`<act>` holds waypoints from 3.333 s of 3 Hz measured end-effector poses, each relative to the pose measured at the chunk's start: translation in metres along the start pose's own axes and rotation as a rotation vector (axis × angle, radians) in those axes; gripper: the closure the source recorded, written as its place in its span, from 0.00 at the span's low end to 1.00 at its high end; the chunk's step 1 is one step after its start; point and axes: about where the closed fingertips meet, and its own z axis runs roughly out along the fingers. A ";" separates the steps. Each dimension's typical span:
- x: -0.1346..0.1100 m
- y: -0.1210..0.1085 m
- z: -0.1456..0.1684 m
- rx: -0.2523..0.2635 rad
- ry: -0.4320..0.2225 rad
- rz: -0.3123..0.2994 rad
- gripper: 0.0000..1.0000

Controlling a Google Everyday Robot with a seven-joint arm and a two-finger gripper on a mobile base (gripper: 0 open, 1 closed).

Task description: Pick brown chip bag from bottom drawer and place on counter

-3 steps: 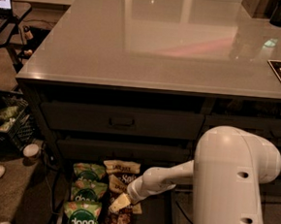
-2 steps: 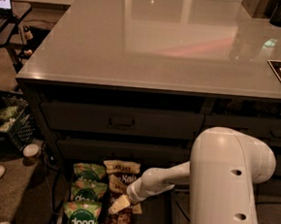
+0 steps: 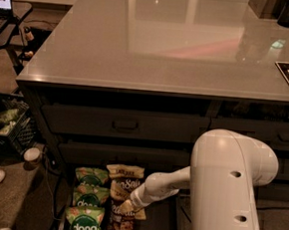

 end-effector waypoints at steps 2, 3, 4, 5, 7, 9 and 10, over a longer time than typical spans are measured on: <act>0.000 0.000 0.000 0.000 0.000 0.000 0.88; -0.001 0.005 -0.002 -0.011 -0.008 -0.012 1.00; -0.008 0.017 -0.026 -0.045 -0.025 -0.009 1.00; -0.010 0.027 -0.060 -0.080 -0.021 0.038 1.00; -0.016 0.045 -0.138 -0.078 0.001 0.099 1.00; -0.027 0.065 -0.209 -0.016 -0.030 0.086 1.00; -0.036 0.075 -0.235 0.019 -0.047 0.067 1.00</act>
Offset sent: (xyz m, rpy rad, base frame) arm 0.0000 0.0000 0.0000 0.0000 0.0000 0.0000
